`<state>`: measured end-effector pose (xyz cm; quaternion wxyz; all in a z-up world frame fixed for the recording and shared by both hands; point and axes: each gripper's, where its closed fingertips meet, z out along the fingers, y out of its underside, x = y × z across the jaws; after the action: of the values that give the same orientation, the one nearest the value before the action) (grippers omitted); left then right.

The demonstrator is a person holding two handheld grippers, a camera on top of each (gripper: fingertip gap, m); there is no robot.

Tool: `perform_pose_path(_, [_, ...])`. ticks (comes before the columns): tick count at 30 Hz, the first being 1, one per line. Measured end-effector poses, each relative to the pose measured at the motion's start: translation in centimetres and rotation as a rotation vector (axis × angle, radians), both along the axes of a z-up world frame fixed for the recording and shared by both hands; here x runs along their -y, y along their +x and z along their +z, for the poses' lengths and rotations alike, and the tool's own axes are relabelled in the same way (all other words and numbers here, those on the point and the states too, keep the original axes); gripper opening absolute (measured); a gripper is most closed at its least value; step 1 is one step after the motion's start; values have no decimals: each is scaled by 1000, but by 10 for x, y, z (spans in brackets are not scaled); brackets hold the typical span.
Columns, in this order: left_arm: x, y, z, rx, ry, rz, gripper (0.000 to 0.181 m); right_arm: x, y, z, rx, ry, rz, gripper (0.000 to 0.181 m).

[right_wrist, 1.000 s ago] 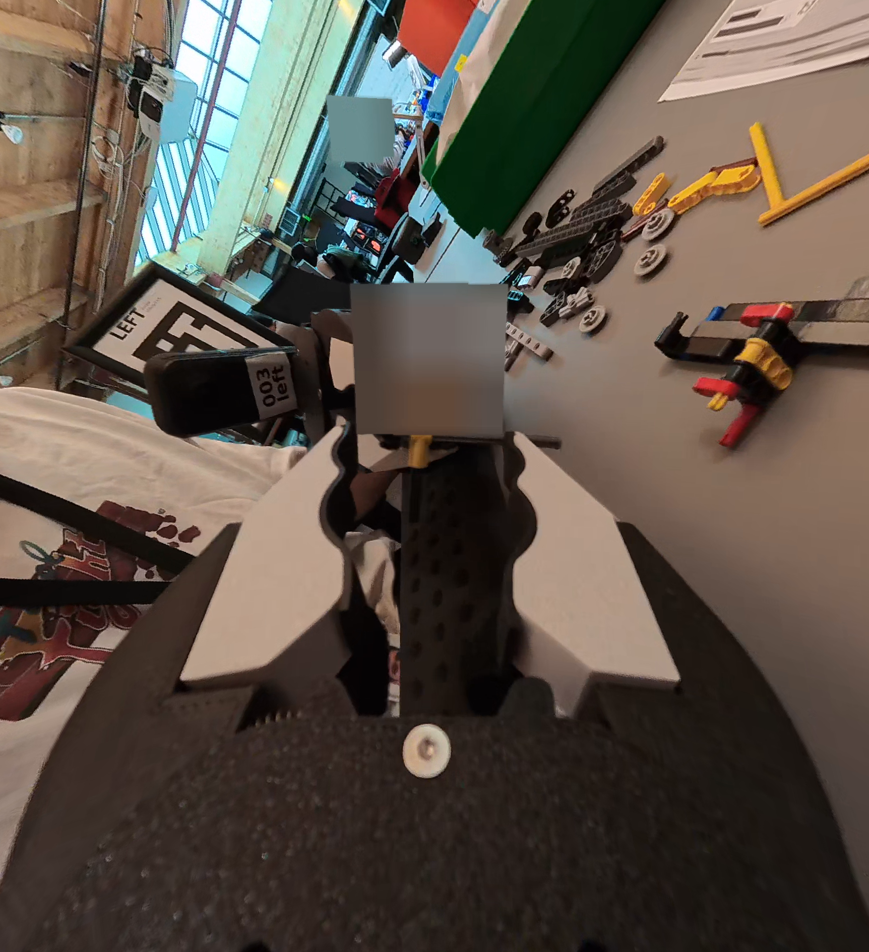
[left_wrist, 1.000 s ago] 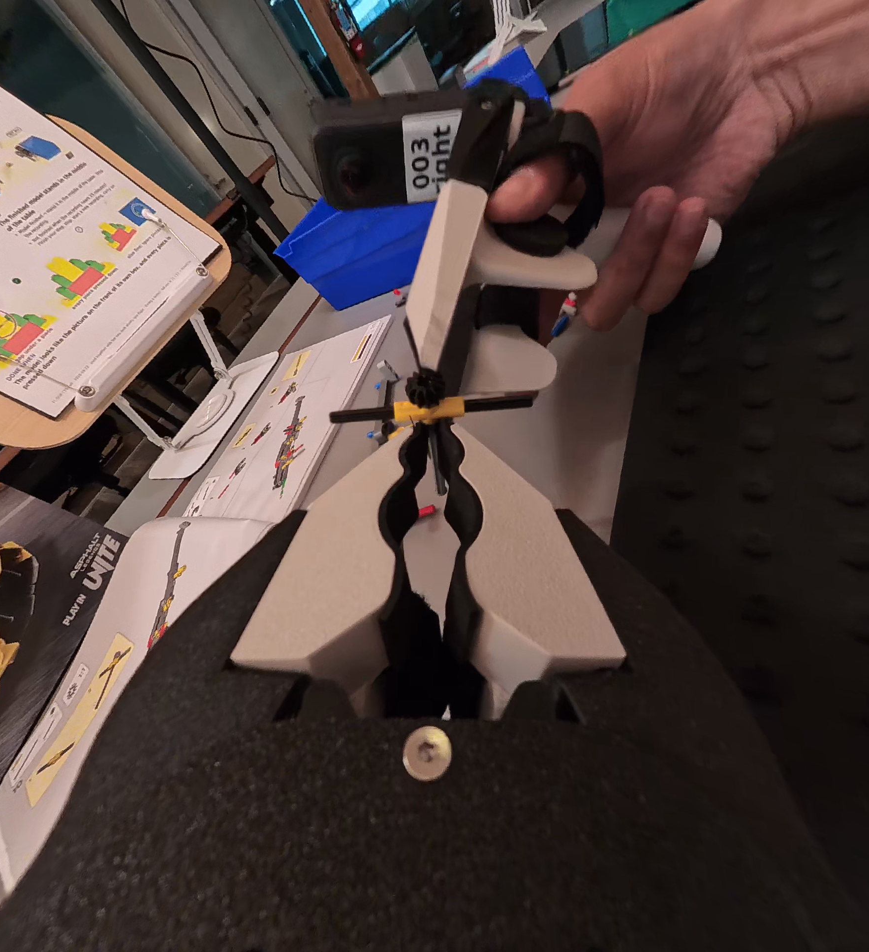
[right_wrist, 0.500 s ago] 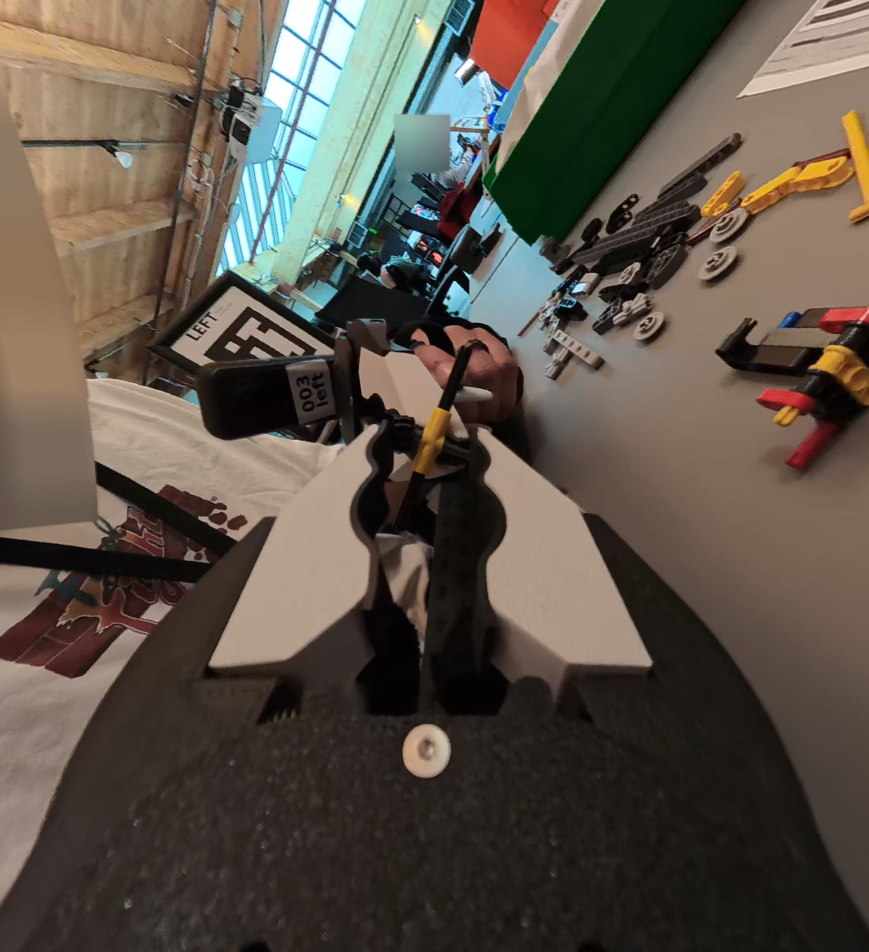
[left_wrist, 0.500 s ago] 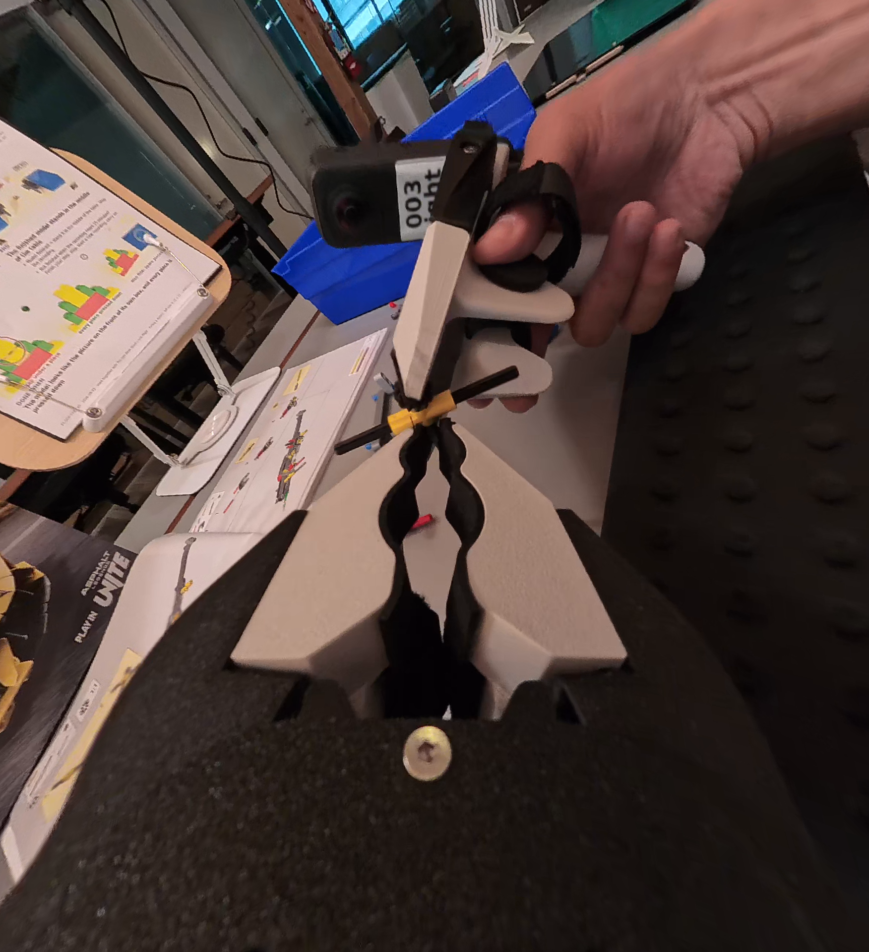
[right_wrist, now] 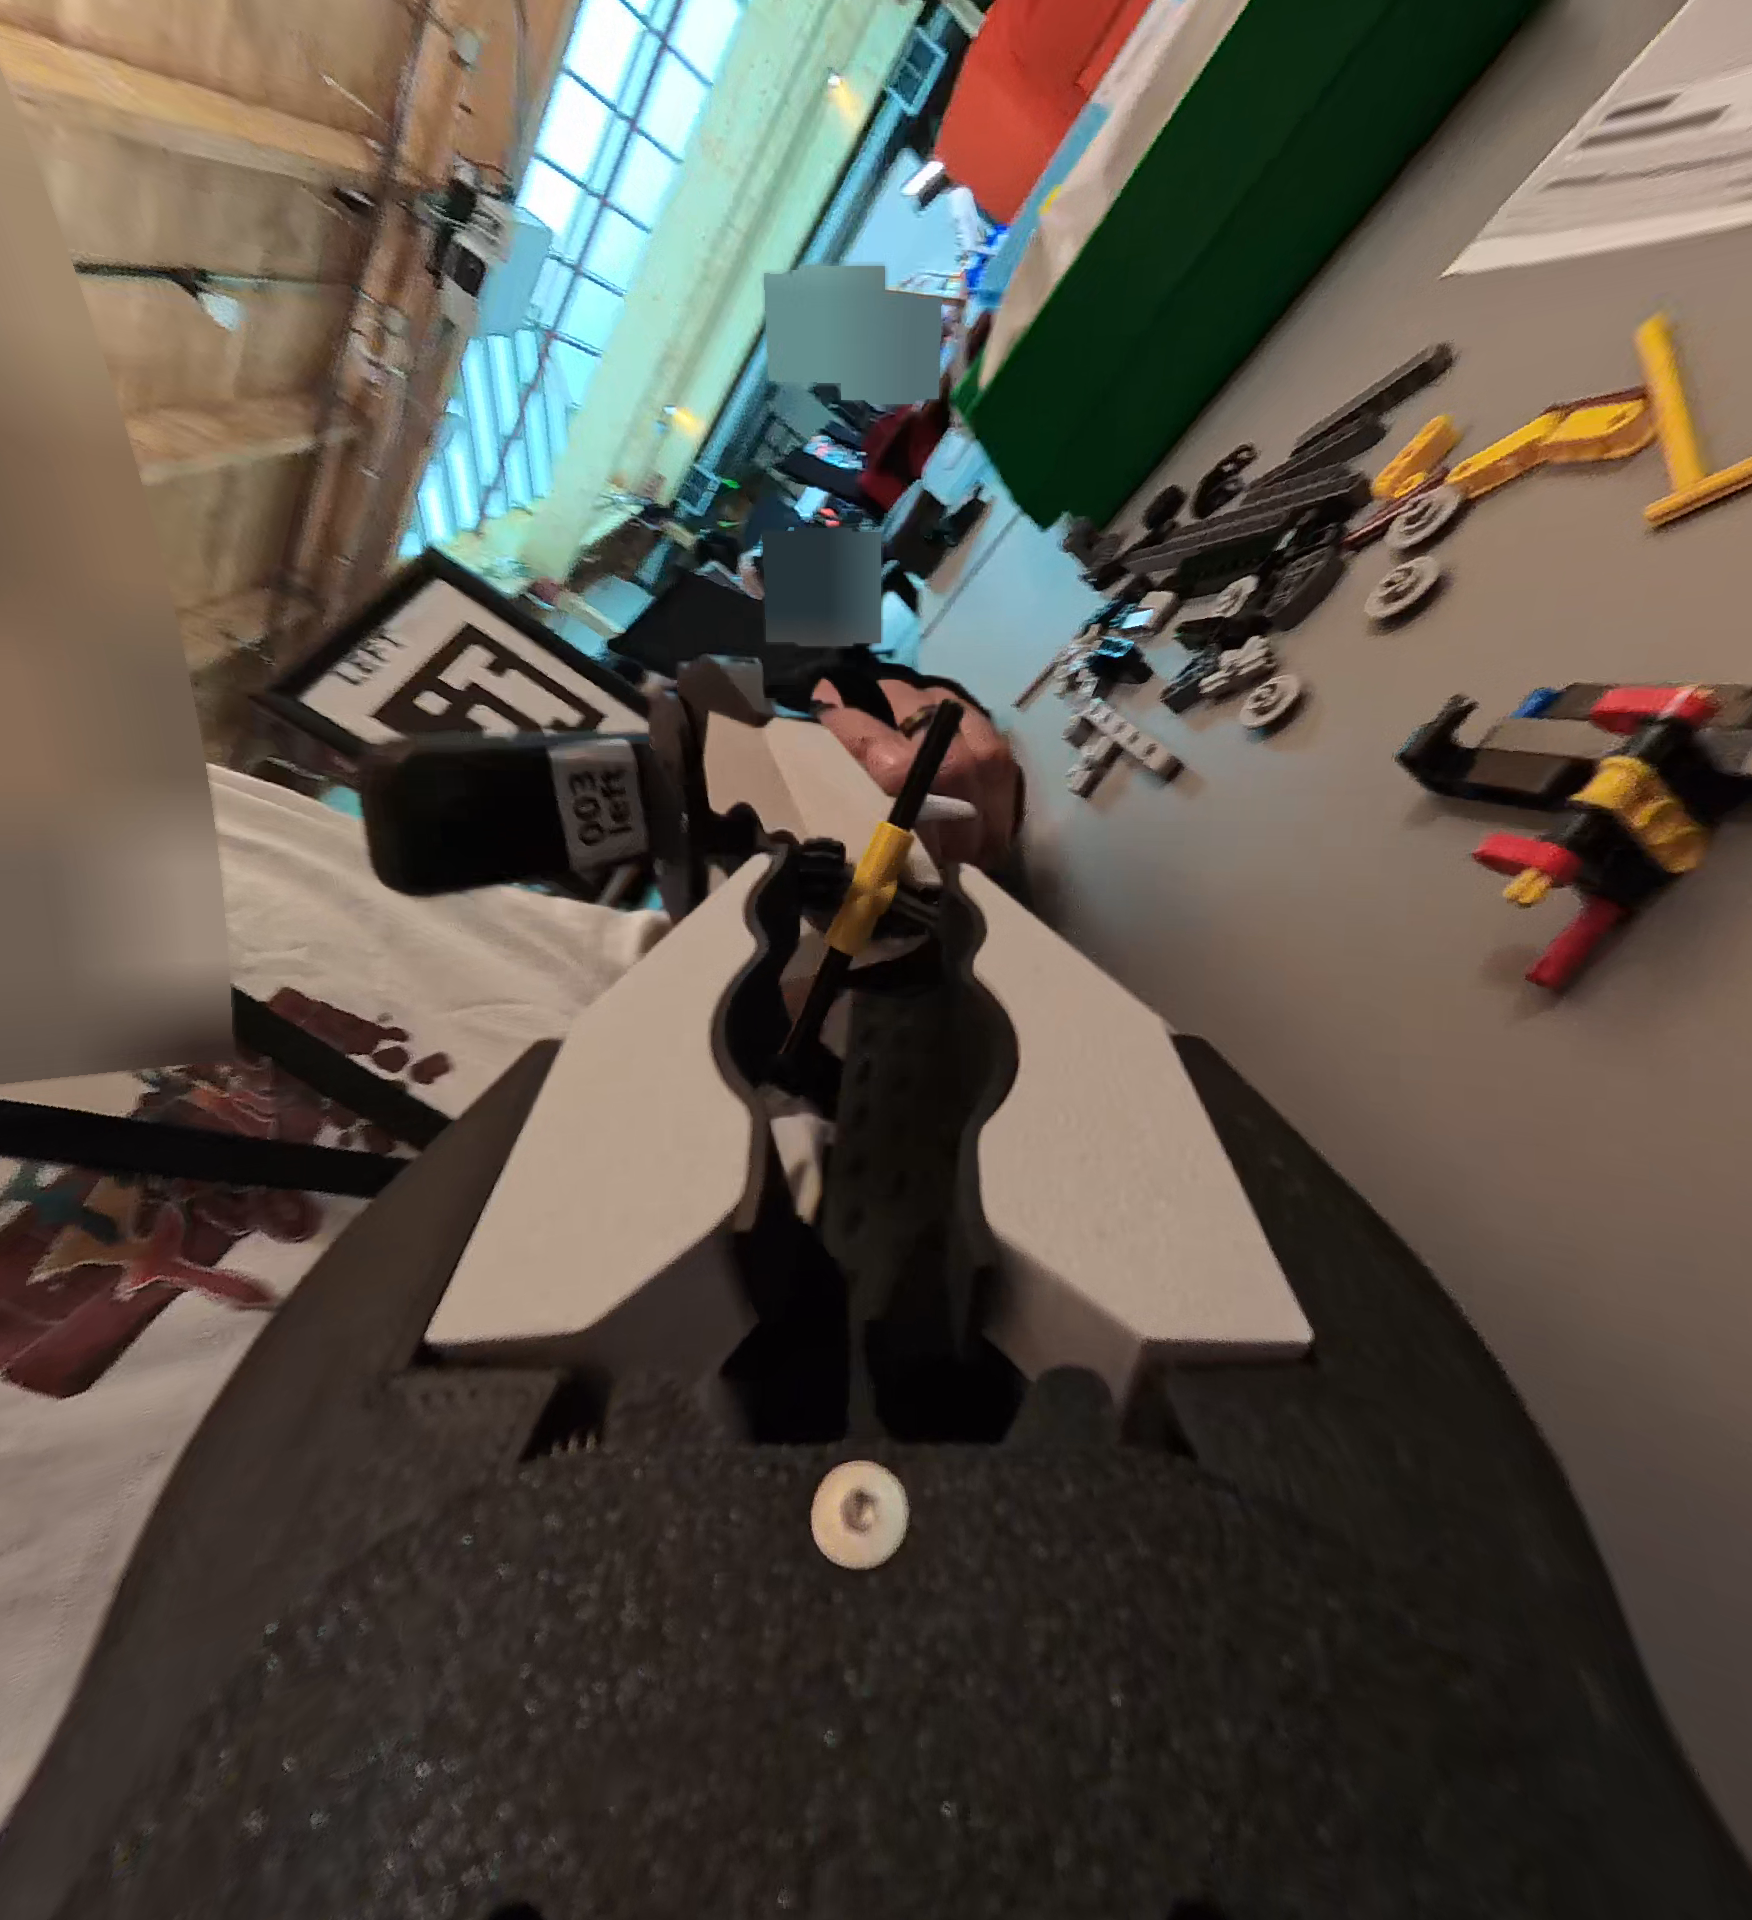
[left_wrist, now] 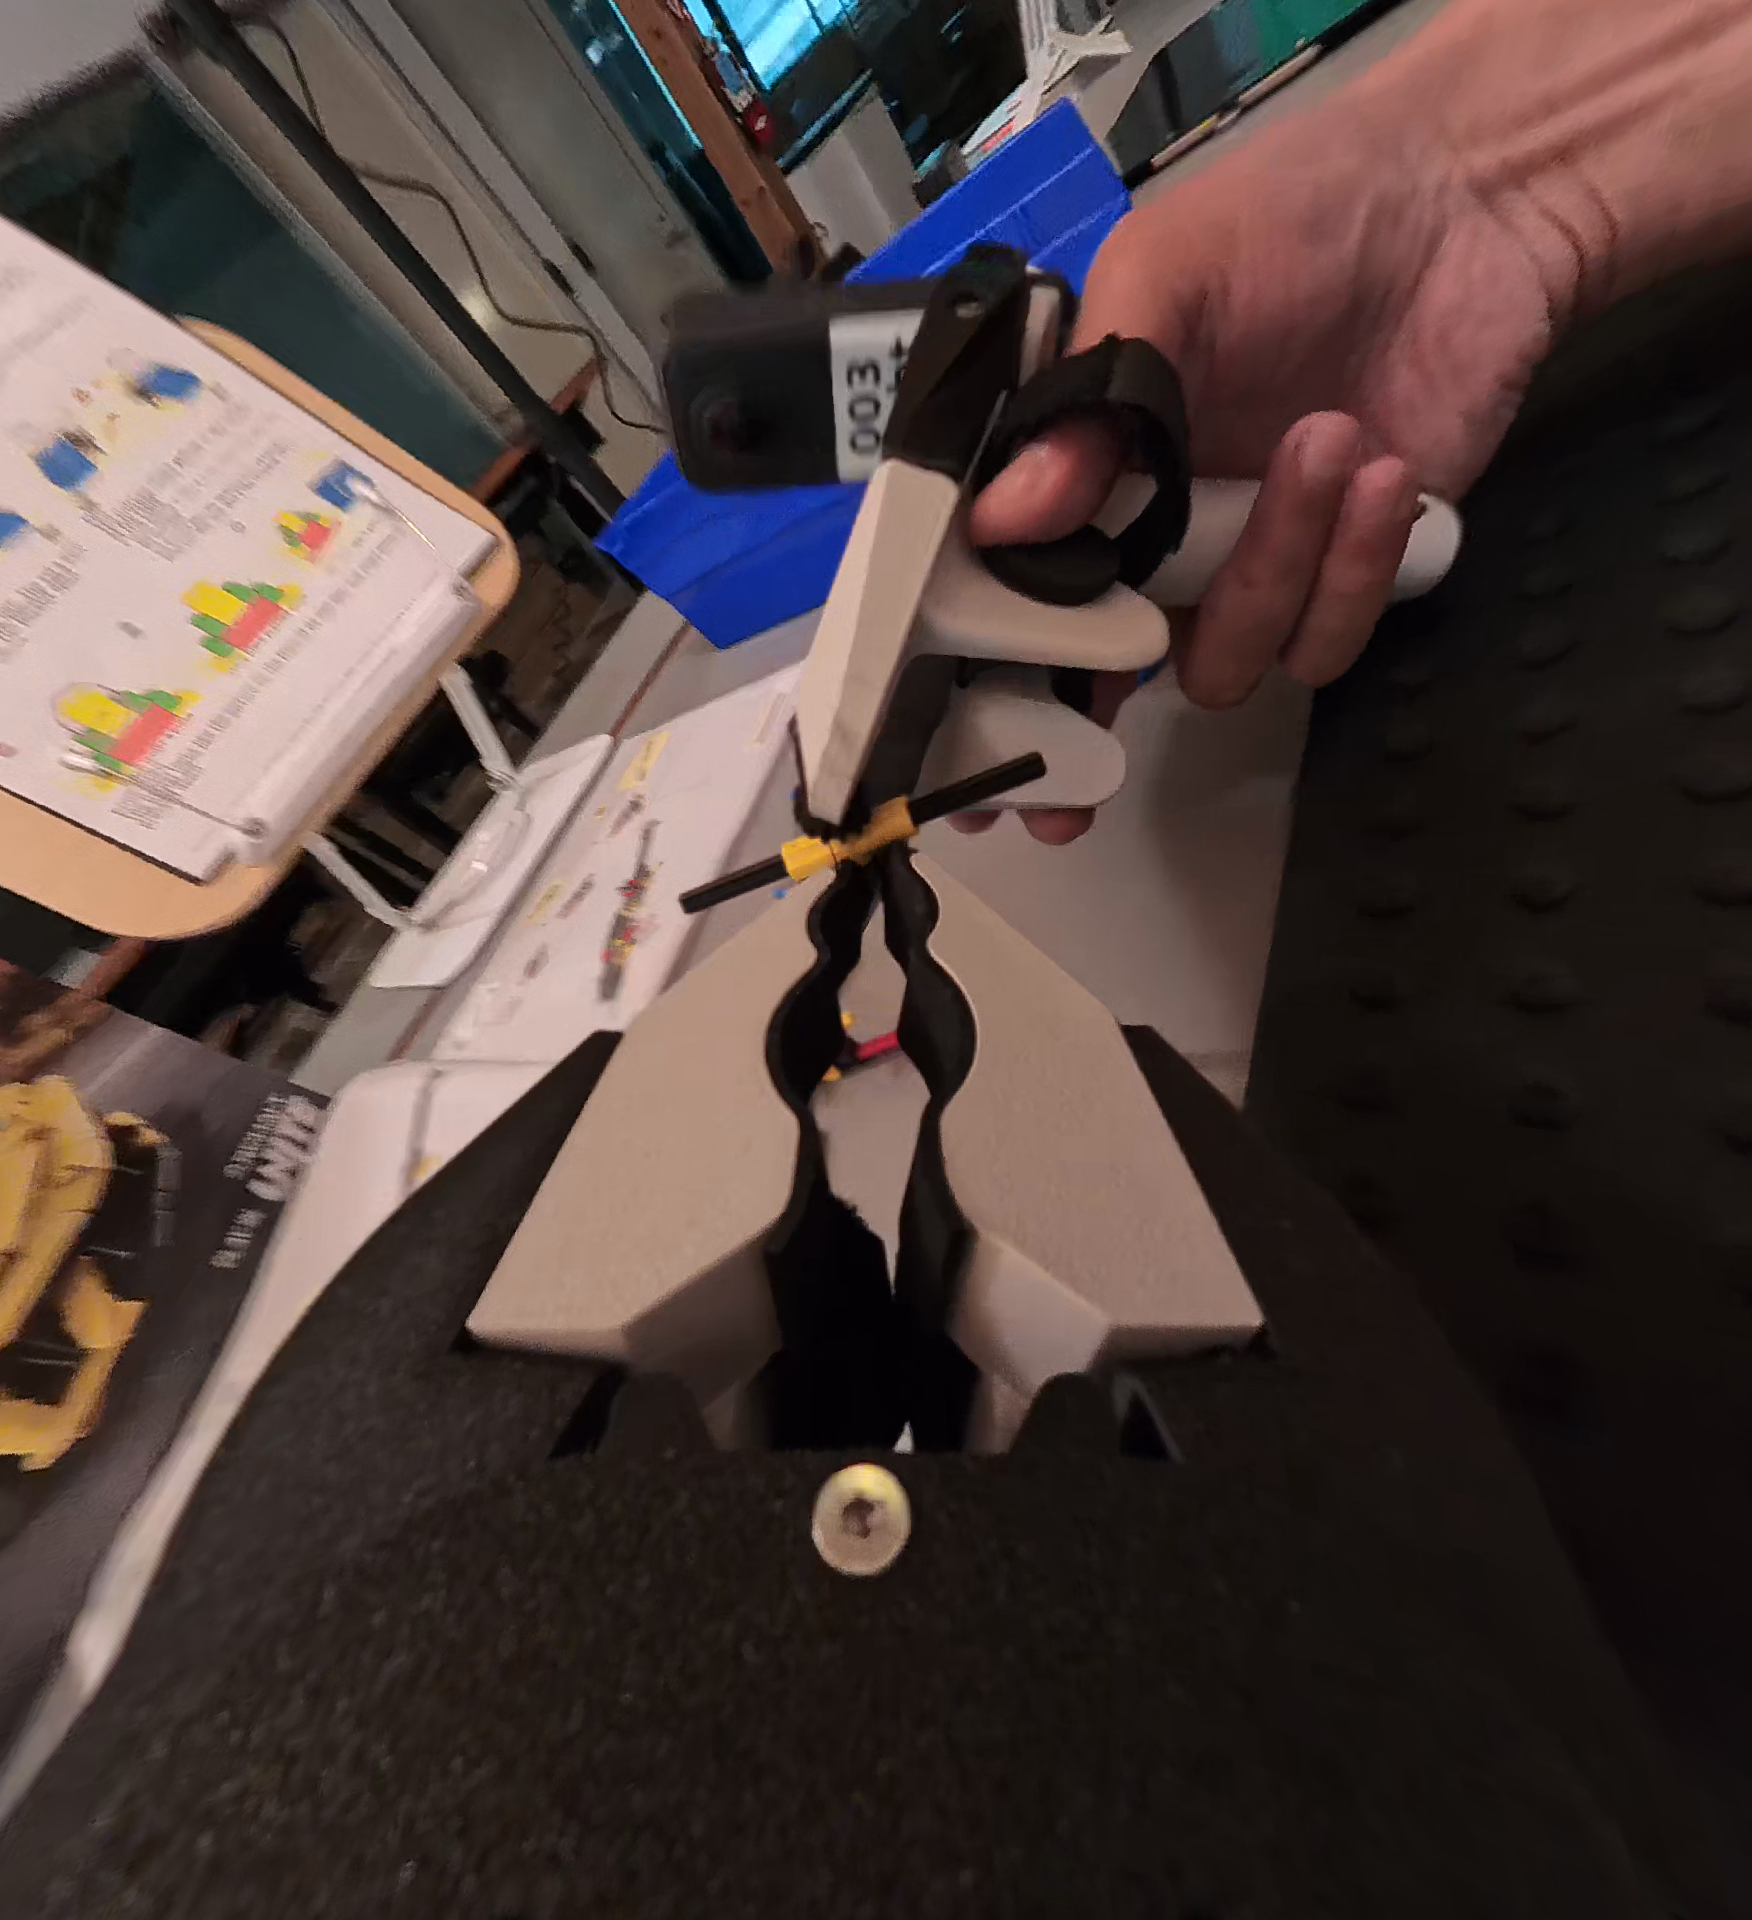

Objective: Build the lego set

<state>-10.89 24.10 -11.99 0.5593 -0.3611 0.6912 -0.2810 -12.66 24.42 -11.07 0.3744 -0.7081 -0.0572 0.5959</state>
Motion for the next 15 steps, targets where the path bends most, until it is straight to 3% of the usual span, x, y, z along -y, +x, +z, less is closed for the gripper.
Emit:
perform_pose_path(2, [-2, 2, 1, -9, -119, -24, 1, -2, 2, 4, 40, 11, -15, 28])
perform_pose_path(6, [-7, -2, 10, -3, -412, -92, 2, -6, 9, 8, 282, 161, -76, 47])
perform_pose_path(10, [-14, -3, 14, 10, -521, -96, 2, -3, 9, 24, 448, 336, -81, 60])
perform_pose_path(12, [-14, -2, 11, -19, -600, -118, 2, 4, 10, 26, 625, 443, -71, 71])
perform_pose_path(15, [-17, -1, 9, -60, -773, -165, 2, 17, 13, 14, 910, 514, 1, 70])
